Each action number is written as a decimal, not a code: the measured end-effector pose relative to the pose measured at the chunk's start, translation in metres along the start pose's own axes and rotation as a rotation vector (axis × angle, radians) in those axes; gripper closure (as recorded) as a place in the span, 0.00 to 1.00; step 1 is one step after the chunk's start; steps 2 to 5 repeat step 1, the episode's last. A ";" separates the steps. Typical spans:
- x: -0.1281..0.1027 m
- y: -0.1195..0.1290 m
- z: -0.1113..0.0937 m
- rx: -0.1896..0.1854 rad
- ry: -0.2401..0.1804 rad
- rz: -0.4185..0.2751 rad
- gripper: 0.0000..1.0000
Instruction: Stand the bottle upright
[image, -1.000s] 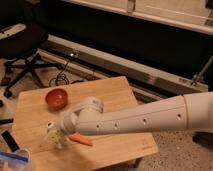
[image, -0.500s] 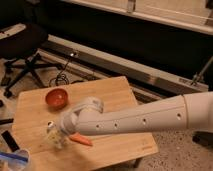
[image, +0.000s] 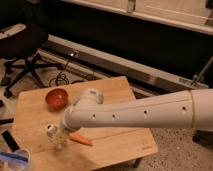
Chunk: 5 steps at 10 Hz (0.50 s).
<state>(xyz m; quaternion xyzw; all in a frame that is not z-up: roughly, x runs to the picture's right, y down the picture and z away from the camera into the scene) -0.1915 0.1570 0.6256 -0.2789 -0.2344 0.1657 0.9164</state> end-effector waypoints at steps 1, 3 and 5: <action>0.003 0.001 -0.010 -0.013 0.036 -0.028 0.20; 0.003 0.001 -0.010 -0.013 0.036 -0.028 0.20; 0.003 0.001 -0.010 -0.013 0.036 -0.028 0.20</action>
